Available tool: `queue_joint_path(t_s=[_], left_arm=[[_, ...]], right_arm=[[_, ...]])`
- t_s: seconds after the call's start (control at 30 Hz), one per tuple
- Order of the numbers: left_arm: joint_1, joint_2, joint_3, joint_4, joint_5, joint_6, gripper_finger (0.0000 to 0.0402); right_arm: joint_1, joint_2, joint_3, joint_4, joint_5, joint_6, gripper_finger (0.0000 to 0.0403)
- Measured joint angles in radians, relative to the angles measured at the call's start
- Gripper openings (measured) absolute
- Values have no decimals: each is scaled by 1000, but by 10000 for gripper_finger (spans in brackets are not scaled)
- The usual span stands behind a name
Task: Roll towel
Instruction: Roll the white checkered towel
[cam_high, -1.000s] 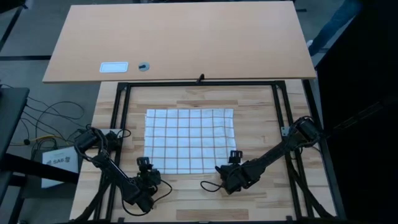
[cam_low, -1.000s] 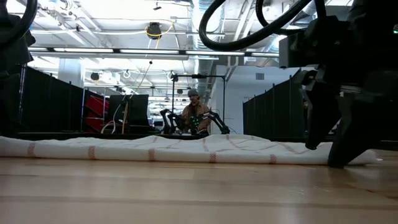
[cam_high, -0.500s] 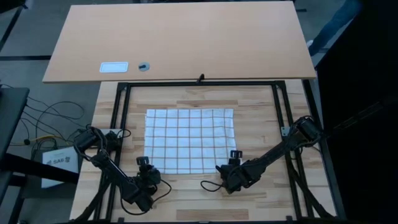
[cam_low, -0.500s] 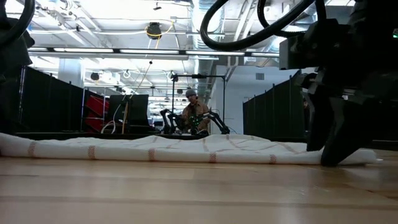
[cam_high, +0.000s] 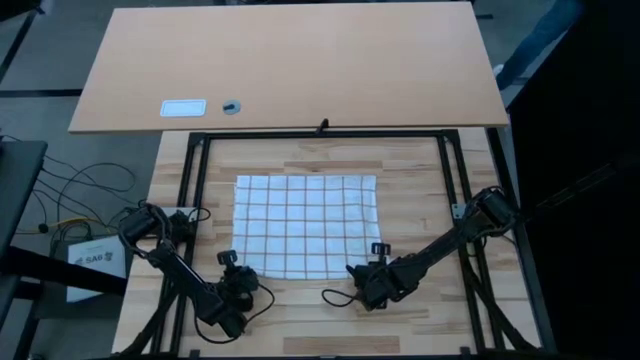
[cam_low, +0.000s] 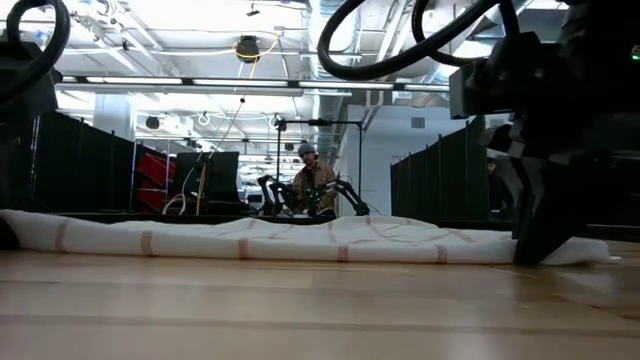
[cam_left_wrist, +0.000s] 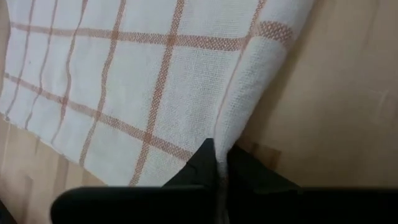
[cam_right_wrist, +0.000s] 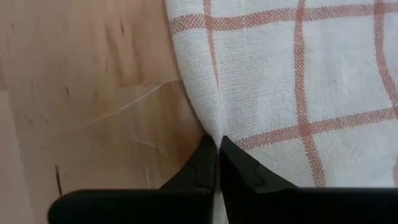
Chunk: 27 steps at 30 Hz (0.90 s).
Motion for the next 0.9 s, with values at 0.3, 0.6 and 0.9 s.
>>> queue_joint_path(t_s=[0.3,0.6,0.9], left_arm=[[-18,-100,-2,37,109,5,0],[-36,-127,78,104,225,47,0],[-66,-128,169,136,314,26,0]], right_arm=[[54,3,34,-15,-22,87,0],[81,7,106,-18,-183,100,0],[147,-5,108,40,-321,187,0]])
